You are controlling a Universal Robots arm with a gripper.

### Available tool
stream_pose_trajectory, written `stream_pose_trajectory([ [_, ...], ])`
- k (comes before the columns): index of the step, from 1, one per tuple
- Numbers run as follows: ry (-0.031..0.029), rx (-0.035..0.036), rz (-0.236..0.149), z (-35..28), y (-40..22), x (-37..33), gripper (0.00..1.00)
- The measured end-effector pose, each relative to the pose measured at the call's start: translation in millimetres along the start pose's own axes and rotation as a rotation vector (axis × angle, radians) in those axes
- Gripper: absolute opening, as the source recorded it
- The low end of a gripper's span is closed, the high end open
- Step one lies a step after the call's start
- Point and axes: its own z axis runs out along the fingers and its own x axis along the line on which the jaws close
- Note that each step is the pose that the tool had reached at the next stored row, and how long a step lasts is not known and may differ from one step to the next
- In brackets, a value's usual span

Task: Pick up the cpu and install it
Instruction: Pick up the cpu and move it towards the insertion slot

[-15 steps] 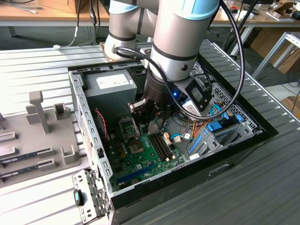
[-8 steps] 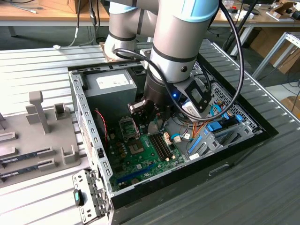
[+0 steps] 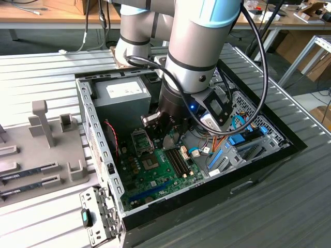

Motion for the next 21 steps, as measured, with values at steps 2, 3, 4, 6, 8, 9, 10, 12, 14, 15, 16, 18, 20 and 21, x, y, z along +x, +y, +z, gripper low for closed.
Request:
stream_pose_trajectory([
  [2,0.0,0.0,0.0,0.6,-0.1,0.0,0.47],
  [3,0.0,0.0,0.0,1.0,-0.2,0.0,0.47],
  [4,0.0,0.0,0.0,1.3,-0.2,0.0,0.47],
  [6,0.0,0.0,0.0,1.9,-0.3,0.0,0.47],
  [8,0.0,0.0,0.0,2.7,-0.5,0.1,0.47],
  [9,-0.0001,-0.0001,0.0,3.0,-0.6,0.1,0.47],
  [10,0.0,0.0,0.0,3.5,-0.8,0.1,0.47],
  [12,-0.0001,0.0,0.0,4.0,-1.0,0.1,0.47],
  [14,-0.0001,0.0,0.0,4.3,-2.3,0.1,0.47],
  [15,0.0001,0.0001,0.0,4.5,-2.4,0.1,0.47],
  [16,0.0,0.0003,0.0,4.9,-2.4,0.1,0.47],
  [18,-0.0001,0.0004,0.0,5.4,-2.2,0.0,0.47],
  [20,0.0,0.0008,0.0,5.6,-0.7,0.1,0.47],
  [21,-0.0001,0.001,0.0,5.7,1.2,0.2,0.47],
])
